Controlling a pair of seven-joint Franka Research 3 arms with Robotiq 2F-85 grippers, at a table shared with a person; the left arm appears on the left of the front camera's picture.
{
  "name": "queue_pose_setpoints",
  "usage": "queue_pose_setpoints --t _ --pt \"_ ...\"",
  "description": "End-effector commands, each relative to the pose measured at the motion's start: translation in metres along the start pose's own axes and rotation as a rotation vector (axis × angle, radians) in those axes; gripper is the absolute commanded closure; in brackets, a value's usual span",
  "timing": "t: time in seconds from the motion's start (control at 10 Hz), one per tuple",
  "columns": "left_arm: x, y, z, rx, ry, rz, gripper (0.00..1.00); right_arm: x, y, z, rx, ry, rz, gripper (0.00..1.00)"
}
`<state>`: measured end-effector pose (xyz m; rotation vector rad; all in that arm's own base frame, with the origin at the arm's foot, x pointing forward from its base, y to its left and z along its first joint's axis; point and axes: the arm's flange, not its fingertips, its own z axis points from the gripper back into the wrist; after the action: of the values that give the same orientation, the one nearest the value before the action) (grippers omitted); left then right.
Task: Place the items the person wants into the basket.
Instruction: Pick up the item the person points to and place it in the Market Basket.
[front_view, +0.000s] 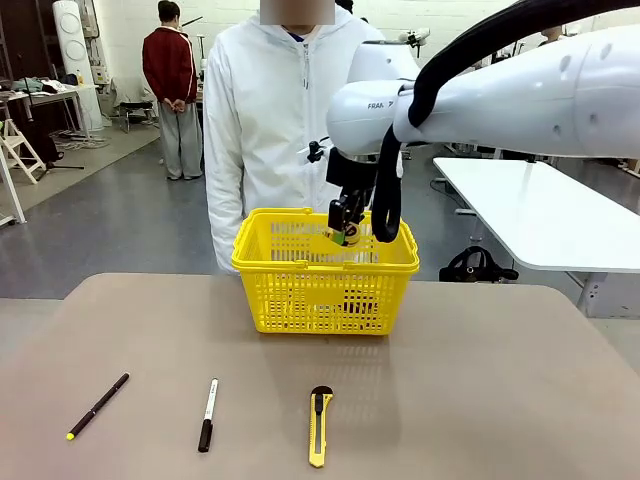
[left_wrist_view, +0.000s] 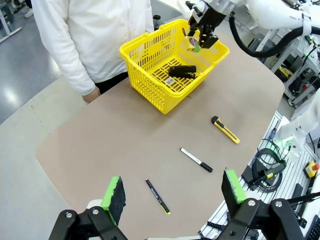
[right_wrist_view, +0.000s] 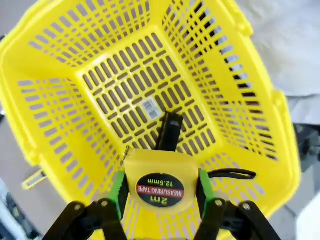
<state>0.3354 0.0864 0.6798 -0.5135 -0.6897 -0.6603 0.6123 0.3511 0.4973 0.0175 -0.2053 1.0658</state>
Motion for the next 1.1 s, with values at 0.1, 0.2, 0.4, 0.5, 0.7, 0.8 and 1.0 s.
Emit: queue_pose_setpoints --t 0.1,0.2,0.4,0.5,0.7,0.8,1.0 --pt "-0.001 0.001 0.001 -0.015 -0.012 -0.017 0.00 0.013 -0.014 -0.027 0.101 0.048 0.060 0.98" --pt "-0.001 0.001 0.001 -0.015 -0.012 -0.017 0.00 0.013 -0.011 -0.035 0.114 0.071 0.065 0.98" --pt "-0.001 0.001 0.001 -0.015 -0.012 -0.017 0.00 0.012 -0.009 -0.045 0.130 0.088 0.063 0.98" --pt "-0.001 0.001 0.001 -0.015 -0.012 -0.017 0.00 0.011 -0.009 -0.048 0.134 0.089 0.059 0.98" --pt "-0.001 0.001 0.001 -0.015 -0.012 -0.017 0.00 0.010 -0.010 -0.049 0.133 0.086 0.051 0.00" --pt "-0.001 0.001 0.001 -0.015 -0.012 -0.017 0.00 0.009 -0.011 -0.049 0.133 0.087 0.047 0.00" --pt "-0.001 0.001 0.001 -0.015 -0.012 -0.017 0.00 0.009 -0.009 -0.049 0.134 0.095 0.046 0.00"
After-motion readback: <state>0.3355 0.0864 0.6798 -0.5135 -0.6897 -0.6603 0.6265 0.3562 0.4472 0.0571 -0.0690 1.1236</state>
